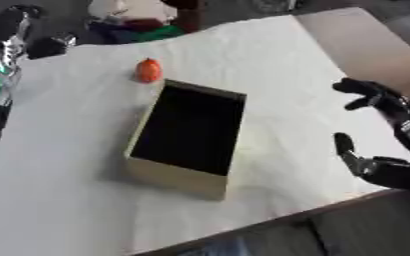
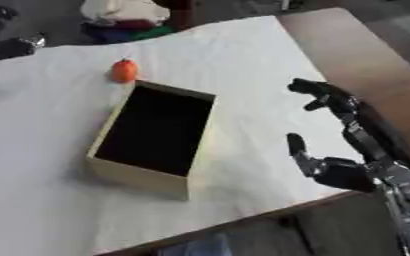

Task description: Pick up objects on the table and place them in the box.

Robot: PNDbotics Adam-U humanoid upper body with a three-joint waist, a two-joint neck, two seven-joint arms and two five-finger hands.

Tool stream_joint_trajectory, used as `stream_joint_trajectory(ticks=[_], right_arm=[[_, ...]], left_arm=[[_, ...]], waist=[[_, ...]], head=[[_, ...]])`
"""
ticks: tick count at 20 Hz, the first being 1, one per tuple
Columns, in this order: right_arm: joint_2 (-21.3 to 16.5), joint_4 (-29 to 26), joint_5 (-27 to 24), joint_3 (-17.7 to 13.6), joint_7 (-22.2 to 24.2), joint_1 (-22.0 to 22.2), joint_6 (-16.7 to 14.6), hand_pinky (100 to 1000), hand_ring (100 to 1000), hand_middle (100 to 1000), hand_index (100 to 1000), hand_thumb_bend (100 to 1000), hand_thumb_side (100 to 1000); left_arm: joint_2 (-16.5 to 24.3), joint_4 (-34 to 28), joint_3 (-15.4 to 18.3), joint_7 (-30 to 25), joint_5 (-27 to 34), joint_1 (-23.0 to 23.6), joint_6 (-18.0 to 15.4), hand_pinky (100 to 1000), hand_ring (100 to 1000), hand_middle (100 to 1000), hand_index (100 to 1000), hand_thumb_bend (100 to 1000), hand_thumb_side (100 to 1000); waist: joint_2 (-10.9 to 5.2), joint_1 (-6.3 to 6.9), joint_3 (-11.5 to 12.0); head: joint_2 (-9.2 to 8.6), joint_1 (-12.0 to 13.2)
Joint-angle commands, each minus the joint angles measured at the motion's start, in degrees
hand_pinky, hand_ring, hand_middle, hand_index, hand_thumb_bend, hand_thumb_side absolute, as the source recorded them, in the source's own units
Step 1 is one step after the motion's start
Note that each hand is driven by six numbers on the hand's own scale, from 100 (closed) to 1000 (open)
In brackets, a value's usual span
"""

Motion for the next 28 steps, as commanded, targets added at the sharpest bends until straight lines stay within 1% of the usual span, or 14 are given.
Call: stream_joint_trajectory(ticks=[1, 3, 7, 9, 10, 12, 16, 18, 19, 21, 24, 26, 27, 28], right_arm=[[-0.9, -1.4, -0.5, 0.1, 0.4, -1.0, -0.1, 711, 899, 866, 1000, 100, 326], [-0.9, -1.4, -0.6, 0.2, 0.5, -1.4, -0.1, 709, 899, 865, 1000, 100, 329], [-0.7, -1.5, -0.7, 0.4, 0.9, -2.0, -0.2, 708, 899, 865, 1000, 100, 332], [-0.6, -1.5, -0.7, 0.4, 1.0, -2.2, -0.2, 707, 899, 865, 1000, 100, 334], [-0.6, -1.5, -0.7, 0.4, 1.0, -2.3, -0.2, 707, 899, 864, 1000, 100, 335], [-0.5, -1.5, -0.8, 0.4, 1.1, -2.5, -0.2, 707, 899, 863, 1000, 100, 336], [-0.4, -1.5, -0.7, 0.4, 1.2, -2.5, -0.3, 706, 899, 862, 1000, 100, 337], [-0.3, -1.6, -0.7, 0.4, 1.2, -2.6, -0.3, 706, 899, 862, 1000, 100, 338], [-0.3, -1.6, -0.7, 0.5, 1.3, -2.6, -0.3, 706, 898, 862, 1000, 100, 339], [-0.2, -1.5, -0.7, 0.5, 1.3, -2.7, -0.3, 706, 898, 860, 1000, 100, 339], [-0.1, -1.6, -0.7, 0.5, 1.4, -2.8, -0.4, 706, 898, 860, 1000, 100, 340], [0.0, -1.5, -0.7, 0.5, 1.4, -2.8, -0.4, 705, 898, 860, 1000, 100, 341], [0.0, -1.5, -0.7, 0.5, 1.4, -2.9, -0.4, 705, 898, 860, 1000, 100, 342], [0.0, -1.5, -0.7, 0.5, 1.5, -2.9, -0.4, 705, 898, 860, 1000, 100, 343]], left_arm=[[0.0, -2.2, -0.8, -2.2, -3.0, -2.3, -1.0, 832, 823, 809, 894, 600, 663], [-0.4, -3.1, -1.4, -3.2, -4.9, -2.7, -2.0, 843, 824, 811, 901, 642, 656], [-1.3, -4.3, -2.5, -5.7, -8.8, -3.2, -3.6, 844, 817, 803, 907, 724, 655], [-1.9, -4.0, -2.7, -7.4, -10.7, -3.3, -4.3, 841, 814, 801, 918, 780, 661], [-2.2, -3.8, -2.7, -8.3, -11.7, -3.3, -4.8, 839, 813, 800, 926, 837, 670], [-2.5, -3.7, -2.5, -10.2, -13.6, -3.4, -5.6, 837, 810, 797, 928, 906, 659], [-3.1, -3.6, -1.6, -14.0, -16.1, -3.5, -6.7, 834, 807, 795, 935, 959, 622], [-3.2, -3.9, -1.3, -15.8, -16.7, -3.6, -7.0, 834, 808, 796, 936, 960, 618], [-3.3, -4.1, -1.2, -16.5, -16.9, -3.6, -7.2, 836, 811, 799, 941, 936, 575], [-3.6, -4.7, -1.1, -17.1, -17.3, -3.6, -7.4, 827, 800, 789, 931, 866, 552], [-4.0, -5.3, -1.0, -15.7, -17.8, -3.4, -6.4, 815, 790, 781, 920, 778, 529], [-4.4, -5.4, -0.9, -14.3, -17.8, -3.3, -5.5, 802, 783, 773, 907, 731, 534], [-4.5, -5.4, -0.8, -13.5, -17.8, -3.3, -5.0, 797, 778, 769, 903, 689, 533], [-4.7, -5.3, -0.8, -12.8, -17.8, -3.2, -4.5, 793, 775, 767, 901, 675, 538]], waist=[[-0.37, 0.13, -0.6], [0.06, 0.47, -1.2], [0.79, 1.01, -2.5], [1.06, 1.22, -3.0], [1.2, 1.3, -3.2], [1.42, 1.37, -3.3], [1.84, 1.41, -3.6], [2.01, 1.43, -3.8], [2.13, 1.45, -4.0], [2.34, 1.46, -4.3], [2.6, 1.45, -4.5], [2.76, 1.49, -4.7], [2.85, 1.52, -4.8], [2.93, 1.55, -4.9]], head=[[-0.89, 1.1], [-1.21, 1.9], [-1.63, 2.1], [-1.75, 2.2], [-1.82, 2.2], [-1.92, 2.2], [-1.98, 2.2], [-2.02, 2.3], [-2.06, 2.3], [-2.13, 2.3], [-2.23, 2.3], [-2.31, 2.4], [-2.36, 2.4], [-2.42, 2.5]])
